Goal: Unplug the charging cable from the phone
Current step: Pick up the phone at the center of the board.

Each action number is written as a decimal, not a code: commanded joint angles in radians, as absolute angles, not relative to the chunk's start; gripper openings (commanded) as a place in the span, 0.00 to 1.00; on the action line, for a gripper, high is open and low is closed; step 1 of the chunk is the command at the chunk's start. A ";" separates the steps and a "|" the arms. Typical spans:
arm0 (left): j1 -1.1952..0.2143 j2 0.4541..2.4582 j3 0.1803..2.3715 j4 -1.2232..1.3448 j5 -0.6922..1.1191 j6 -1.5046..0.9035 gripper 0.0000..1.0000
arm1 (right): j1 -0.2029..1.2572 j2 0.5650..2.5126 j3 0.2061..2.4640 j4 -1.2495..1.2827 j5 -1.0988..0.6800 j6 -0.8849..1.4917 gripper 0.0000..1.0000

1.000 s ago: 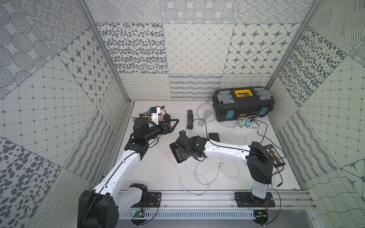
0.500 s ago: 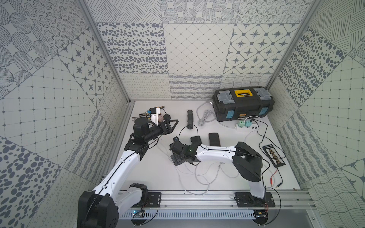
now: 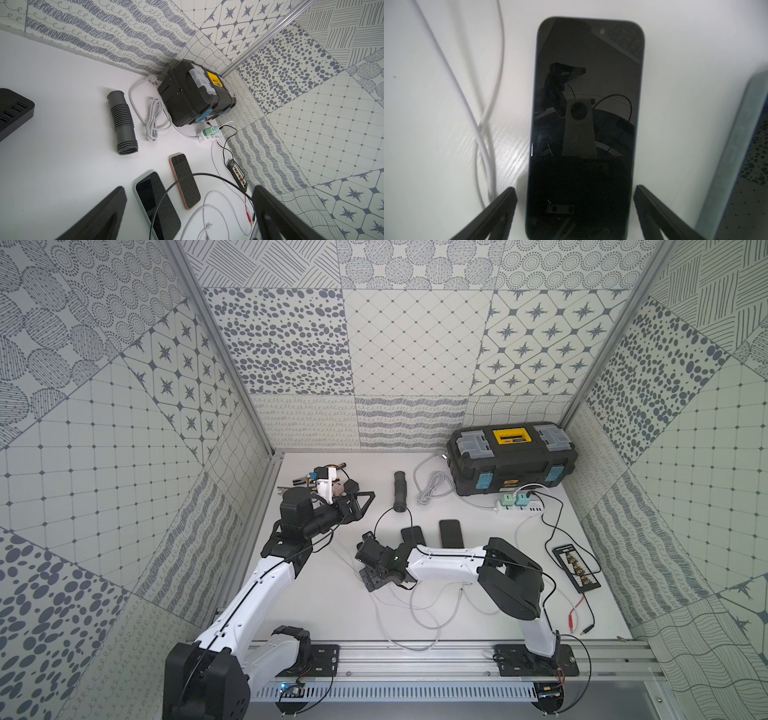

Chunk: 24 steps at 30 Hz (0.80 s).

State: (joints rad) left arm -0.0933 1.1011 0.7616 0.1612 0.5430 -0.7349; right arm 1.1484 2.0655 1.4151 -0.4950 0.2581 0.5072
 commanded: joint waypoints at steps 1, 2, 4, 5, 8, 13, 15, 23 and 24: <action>-0.092 1.097 0.772 0.165 0.530 -0.715 0.98 | 1.146 2.082 1.434 -0.471 0.259 0.509 0.90; -0.092 1.097 0.772 0.166 0.530 -0.715 0.98 | 1.146 2.082 1.432 -0.471 0.259 0.510 0.89; -0.092 1.097 0.772 0.165 0.530 -0.715 0.98 | 1.146 2.086 1.429 -0.471 0.259 0.511 0.89; -0.092 1.096 0.772 0.166 0.529 -0.716 0.98 | 1.146 2.086 1.427 -0.471 0.259 0.511 0.88; -0.092 1.097 0.772 0.165 0.528 -0.716 0.98 | 1.146 2.085 1.420 -0.469 0.261 0.512 0.82; -0.092 1.093 0.772 0.166 0.529 -0.716 0.98 | 1.140 2.068 1.409 -0.463 0.273 0.511 0.75; -0.092 1.094 0.771 0.165 0.530 -0.716 0.98 | 1.136 2.056 1.403 -0.457 0.280 0.510 0.71; -0.092 1.094 0.776 0.165 0.529 -0.716 0.99 | 1.115 2.002 1.387 -0.440 0.293 0.495 0.59; -0.093 1.095 0.777 0.165 0.530 -0.716 0.98 | 1.111 1.993 1.384 -0.439 0.294 0.493 0.59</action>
